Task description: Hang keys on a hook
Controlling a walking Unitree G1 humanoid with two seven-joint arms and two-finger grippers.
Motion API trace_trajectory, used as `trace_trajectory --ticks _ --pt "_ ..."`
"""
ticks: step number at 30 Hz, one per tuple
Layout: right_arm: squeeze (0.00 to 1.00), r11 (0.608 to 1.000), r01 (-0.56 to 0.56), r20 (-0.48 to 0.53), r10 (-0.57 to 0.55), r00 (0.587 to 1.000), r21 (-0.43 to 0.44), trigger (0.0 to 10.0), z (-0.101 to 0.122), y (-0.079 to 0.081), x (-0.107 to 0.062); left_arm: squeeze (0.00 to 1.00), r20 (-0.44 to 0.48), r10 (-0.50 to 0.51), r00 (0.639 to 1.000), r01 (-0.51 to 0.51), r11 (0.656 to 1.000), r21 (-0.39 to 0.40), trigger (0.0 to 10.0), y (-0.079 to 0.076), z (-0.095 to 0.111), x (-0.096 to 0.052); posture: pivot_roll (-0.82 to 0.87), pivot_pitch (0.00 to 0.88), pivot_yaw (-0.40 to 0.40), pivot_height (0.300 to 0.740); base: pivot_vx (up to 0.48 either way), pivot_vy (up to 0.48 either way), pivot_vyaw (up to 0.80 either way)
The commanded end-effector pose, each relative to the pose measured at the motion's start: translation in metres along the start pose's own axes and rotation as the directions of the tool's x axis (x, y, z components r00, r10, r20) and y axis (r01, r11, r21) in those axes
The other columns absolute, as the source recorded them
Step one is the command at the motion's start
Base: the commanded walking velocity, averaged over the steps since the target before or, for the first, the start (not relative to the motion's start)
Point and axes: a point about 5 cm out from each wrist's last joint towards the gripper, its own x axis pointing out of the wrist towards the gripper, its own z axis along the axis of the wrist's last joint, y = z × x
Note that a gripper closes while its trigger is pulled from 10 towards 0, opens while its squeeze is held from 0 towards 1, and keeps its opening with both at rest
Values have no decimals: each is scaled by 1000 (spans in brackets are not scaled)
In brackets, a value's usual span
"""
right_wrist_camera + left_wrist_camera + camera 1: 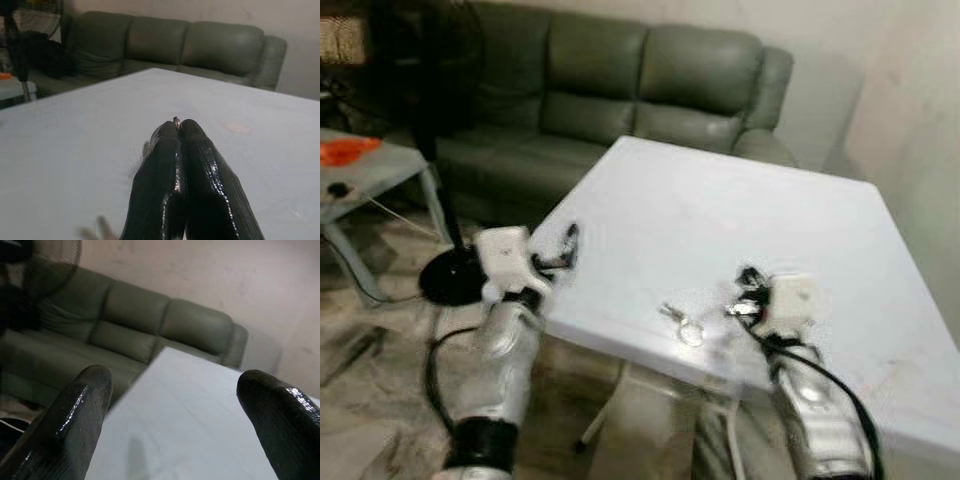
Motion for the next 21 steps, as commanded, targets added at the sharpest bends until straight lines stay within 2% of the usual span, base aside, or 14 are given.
trace_trajectory --ticks 1,2,13,21 --pt "0 999 36 8 -36 999 -17 10000 3 -12 -1 0 -12 -26 1000 26 1000 -10 10000 -12 -3 3 35 0 -62 740 0 480 0" --pt "0 999 36 8 -36 999 -17 10000 3 -12 -1 0 -12 -26 1000 26 1000 -10 10000 -11 -3 3 35 0 -62 740 0 480 0" --pt "0 999 40 -9 -40 999 -22 10000 2 -14 -1 0 -11 -22 1000 22 1000 -1 10000 -12 -4 2 33 0 -63 740 0 0 0" --pt "0 999 45 -19 -45 999 -14 10000 1 -15 0 0 -9 -23 1000 23 1000 -6 10000 -14 -3 3 31 0 -64 740 0 0 -752"
